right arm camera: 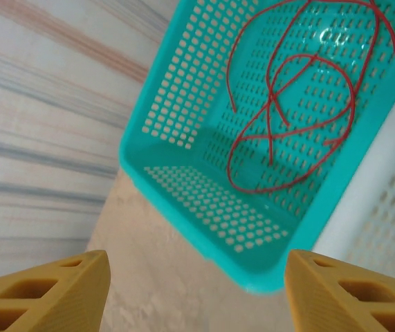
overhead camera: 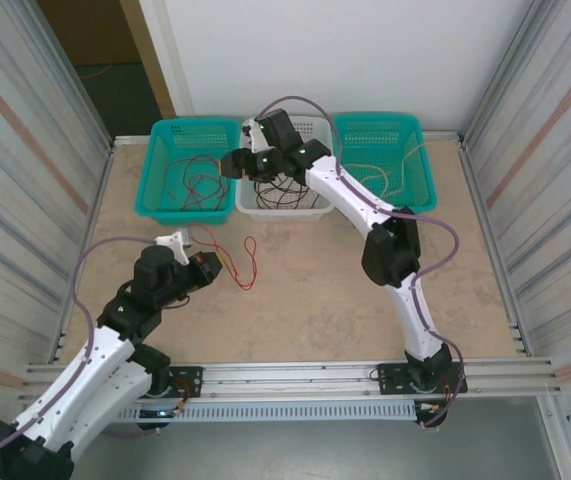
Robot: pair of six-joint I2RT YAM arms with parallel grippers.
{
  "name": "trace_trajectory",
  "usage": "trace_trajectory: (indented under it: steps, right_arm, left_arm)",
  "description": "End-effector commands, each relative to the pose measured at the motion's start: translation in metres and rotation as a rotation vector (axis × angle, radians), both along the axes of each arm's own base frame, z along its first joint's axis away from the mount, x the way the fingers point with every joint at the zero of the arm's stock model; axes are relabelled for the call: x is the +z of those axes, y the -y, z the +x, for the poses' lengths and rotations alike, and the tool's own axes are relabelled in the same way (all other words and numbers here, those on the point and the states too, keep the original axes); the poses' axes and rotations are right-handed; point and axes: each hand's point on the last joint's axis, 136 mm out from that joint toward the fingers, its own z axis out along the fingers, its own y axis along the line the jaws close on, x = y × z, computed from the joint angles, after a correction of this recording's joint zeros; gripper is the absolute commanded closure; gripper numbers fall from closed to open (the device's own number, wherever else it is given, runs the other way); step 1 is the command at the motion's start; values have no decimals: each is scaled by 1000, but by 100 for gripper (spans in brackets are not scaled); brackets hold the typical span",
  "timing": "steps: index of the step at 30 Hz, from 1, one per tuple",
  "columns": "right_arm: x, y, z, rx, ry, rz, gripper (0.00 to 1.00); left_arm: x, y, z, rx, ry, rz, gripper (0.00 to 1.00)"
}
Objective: Untangle the cables
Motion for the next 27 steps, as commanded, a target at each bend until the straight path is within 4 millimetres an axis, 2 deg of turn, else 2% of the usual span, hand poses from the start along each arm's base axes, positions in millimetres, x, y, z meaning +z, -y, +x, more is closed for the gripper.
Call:
trace_trajectory:
  steps: [1,6,9,13,17,21,23,27]
  right_arm:
    - [74,26,-46,59,163,29,32]
    - [58,70,-108,54,147,-31,26]
    - [52,91,-136,24,143,-45,23]
    - [47,101,-154,6,144,-70,24]
    - [62,106,-161,-2,169,-46,30]
    - [70,111,-164,-9,189,-41,34]
    - [67,115,-164,-20,188,-57,43]
    - [68,123,-165,-43,201,-67,76]
  left_arm:
    - [51,13,11,-44,125,-49,100]
    - [88,30,26,-86,173,-98,100]
    - [99,42,34,-128,191,-123,100]
    - [112,53,40,-173,223,-144,100]
    - [135,69,32,-302,341,-164,100]
    - [145,74,26,-353,384,-172,100]
    - [148,77,24,-376,390,-189,100]
    - [144,76,28,-358,375,-186,100]
